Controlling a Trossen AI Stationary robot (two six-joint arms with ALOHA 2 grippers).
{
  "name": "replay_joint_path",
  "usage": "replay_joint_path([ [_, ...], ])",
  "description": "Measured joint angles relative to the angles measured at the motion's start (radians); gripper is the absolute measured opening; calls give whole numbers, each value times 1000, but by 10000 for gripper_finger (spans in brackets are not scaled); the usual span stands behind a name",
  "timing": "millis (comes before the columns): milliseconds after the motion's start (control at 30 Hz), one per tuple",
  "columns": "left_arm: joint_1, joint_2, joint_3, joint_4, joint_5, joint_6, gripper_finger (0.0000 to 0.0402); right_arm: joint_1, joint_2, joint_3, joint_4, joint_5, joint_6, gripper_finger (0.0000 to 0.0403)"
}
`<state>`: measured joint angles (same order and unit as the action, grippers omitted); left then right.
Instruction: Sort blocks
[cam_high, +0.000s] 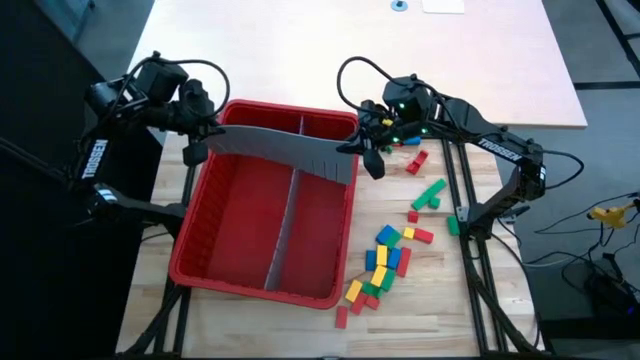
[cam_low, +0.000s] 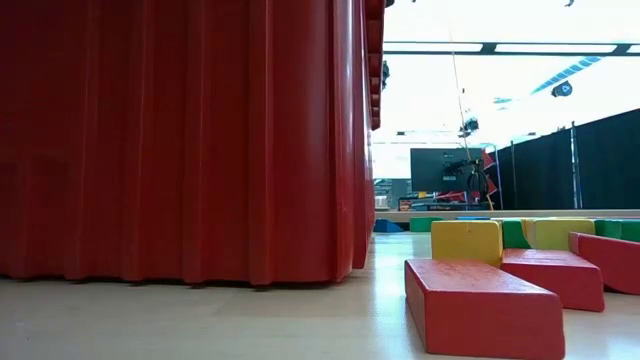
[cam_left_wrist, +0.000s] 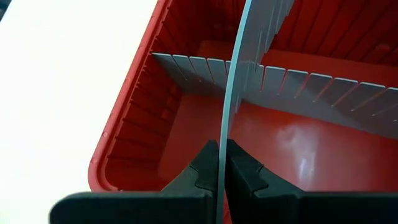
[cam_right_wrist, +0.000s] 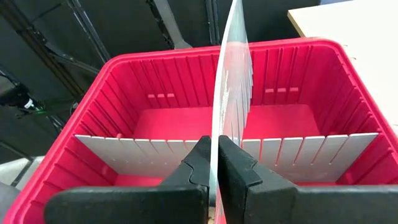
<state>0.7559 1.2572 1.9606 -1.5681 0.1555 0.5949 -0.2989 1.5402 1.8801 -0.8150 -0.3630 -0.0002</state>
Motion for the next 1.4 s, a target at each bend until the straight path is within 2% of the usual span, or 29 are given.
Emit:
replay_joint_path([
  [700,0,-12,-14,0,7,113,0,-3,0,5,-27,-2,-42,0],
  [1033,0,-71,-145,15,37,139,0,-18,0,6,-43,15,-71,0],
  [1400,0,-96,-162,5,-49,182,0,-34,27,6,-41,15,-82,1],
])
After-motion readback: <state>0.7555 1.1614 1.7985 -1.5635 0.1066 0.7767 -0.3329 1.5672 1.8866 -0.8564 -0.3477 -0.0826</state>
